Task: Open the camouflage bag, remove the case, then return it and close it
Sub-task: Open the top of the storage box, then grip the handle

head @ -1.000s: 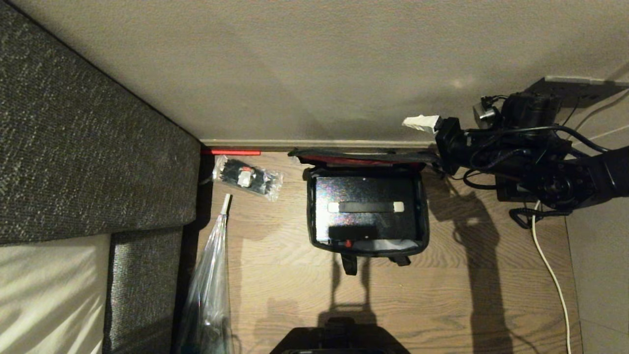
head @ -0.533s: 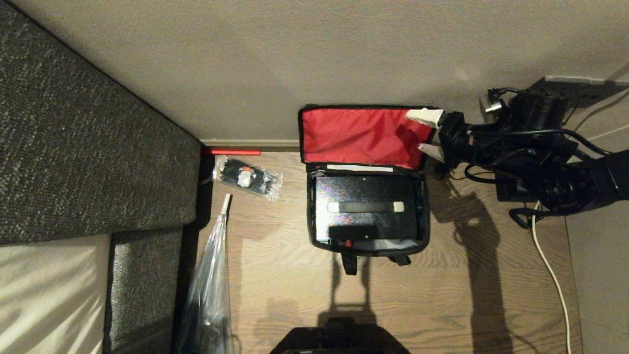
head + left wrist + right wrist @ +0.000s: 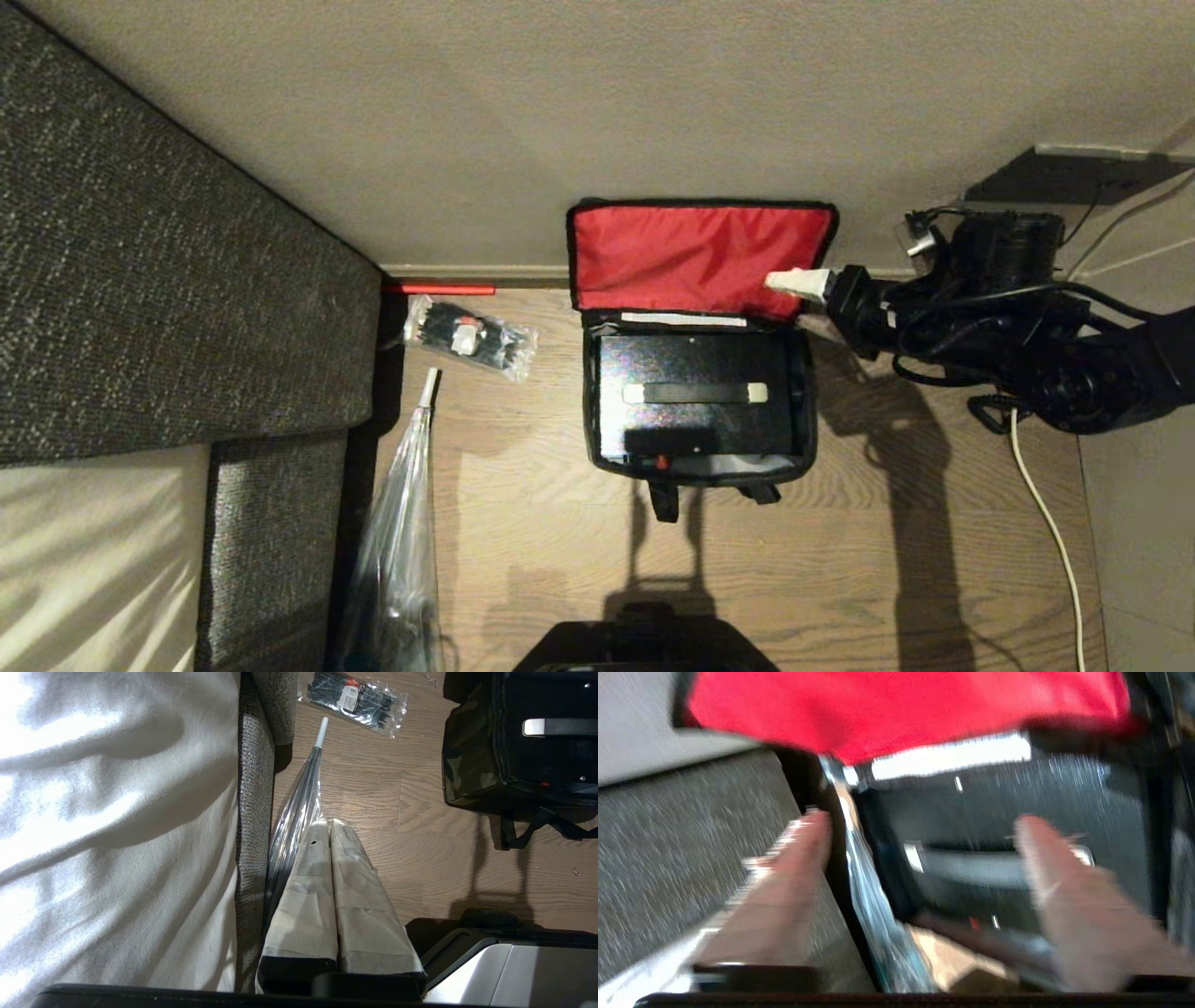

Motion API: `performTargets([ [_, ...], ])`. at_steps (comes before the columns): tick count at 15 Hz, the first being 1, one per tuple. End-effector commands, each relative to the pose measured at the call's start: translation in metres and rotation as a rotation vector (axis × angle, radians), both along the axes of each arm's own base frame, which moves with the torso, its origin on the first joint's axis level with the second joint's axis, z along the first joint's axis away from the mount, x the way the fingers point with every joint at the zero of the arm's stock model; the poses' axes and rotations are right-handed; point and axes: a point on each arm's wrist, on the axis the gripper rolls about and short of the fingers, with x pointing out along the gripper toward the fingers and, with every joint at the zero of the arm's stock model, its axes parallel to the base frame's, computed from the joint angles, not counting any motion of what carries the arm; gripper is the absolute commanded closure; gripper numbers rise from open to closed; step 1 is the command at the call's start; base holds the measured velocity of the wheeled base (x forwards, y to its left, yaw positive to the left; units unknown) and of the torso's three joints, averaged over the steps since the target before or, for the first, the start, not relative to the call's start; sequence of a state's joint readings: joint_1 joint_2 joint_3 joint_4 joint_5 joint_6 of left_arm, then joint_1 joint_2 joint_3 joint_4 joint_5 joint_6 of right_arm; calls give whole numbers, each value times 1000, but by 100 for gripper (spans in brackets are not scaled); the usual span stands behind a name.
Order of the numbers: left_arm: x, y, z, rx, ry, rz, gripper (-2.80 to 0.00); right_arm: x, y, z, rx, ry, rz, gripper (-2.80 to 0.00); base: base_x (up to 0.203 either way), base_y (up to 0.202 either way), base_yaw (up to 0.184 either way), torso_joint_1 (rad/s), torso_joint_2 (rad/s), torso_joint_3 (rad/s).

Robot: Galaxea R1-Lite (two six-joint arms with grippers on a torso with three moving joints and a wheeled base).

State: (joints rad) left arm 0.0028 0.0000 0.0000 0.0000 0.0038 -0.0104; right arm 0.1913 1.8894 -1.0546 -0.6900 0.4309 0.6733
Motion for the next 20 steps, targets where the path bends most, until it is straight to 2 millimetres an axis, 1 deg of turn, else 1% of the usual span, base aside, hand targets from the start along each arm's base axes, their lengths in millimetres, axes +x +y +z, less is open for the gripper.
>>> performTargets([
  [1, 0, 0, 0, 0, 0, 1, 0, -21, -4, 6, -7, 10, 7, 0, 0, 0, 0, 0, 0, 0],
  [2, 0, 0, 0, 0, 0, 1, 0, -29, -6, 9, -11, 11, 9, 0, 0, 0, 0, 0, 0, 0],
  [4, 0, 0, 0, 0, 0, 1, 0, -53, -10, 15, -33, 39, 12, 0, 0, 0, 0, 0, 0, 0],
  [6, 0, 0, 0, 0, 0, 1, 0, -80, -14, 9, -92, 88, 29, 0, 0, 0, 0, 0, 0, 0],
  [8, 0, 0, 0, 0, 0, 1, 0, -117, -19, 9, -187, 90, 56, 0, 0, 0, 0, 0, 0, 0],
  [10, 0, 0, 0, 0, 0, 1, 0, -152, -27, 13, -277, 49, 27, 0, 0, 0, 0, 0, 0, 0],
  [11, 0, 0, 0, 0, 0, 1, 0, -171, -34, 5, -365, 46, -50, 0, 0, 0, 0, 0, 0, 0],
  [13, 0, 0, 0, 0, 0, 1, 0, -200, -45, -10, -516, 47, -191, 0, 0, 0, 0, 0, 0, 0],
  [16, 0, 0, 0, 0, 0, 1, 0, -259, -60, -18, -604, -42, -253, 0, 0, 0, 0, 0, 0, 0],
  [17, 0, 0, 0, 0, 0, 1, 0, -282, -65, -23, -621, -74, -274, 0, 0, 0, 0, 0, 0, 0],
  [19, 0, 0, 0, 0, 0, 1, 0, -323, -74, -42, -665, -94, -311, 0, 0, 0, 0, 0, 0, 0],
  [20, 0, 0, 0, 0, 0, 1, 0, -338, -77, -53, -693, -98, -341, 0, 0, 0, 0, 0, 0, 0],
])
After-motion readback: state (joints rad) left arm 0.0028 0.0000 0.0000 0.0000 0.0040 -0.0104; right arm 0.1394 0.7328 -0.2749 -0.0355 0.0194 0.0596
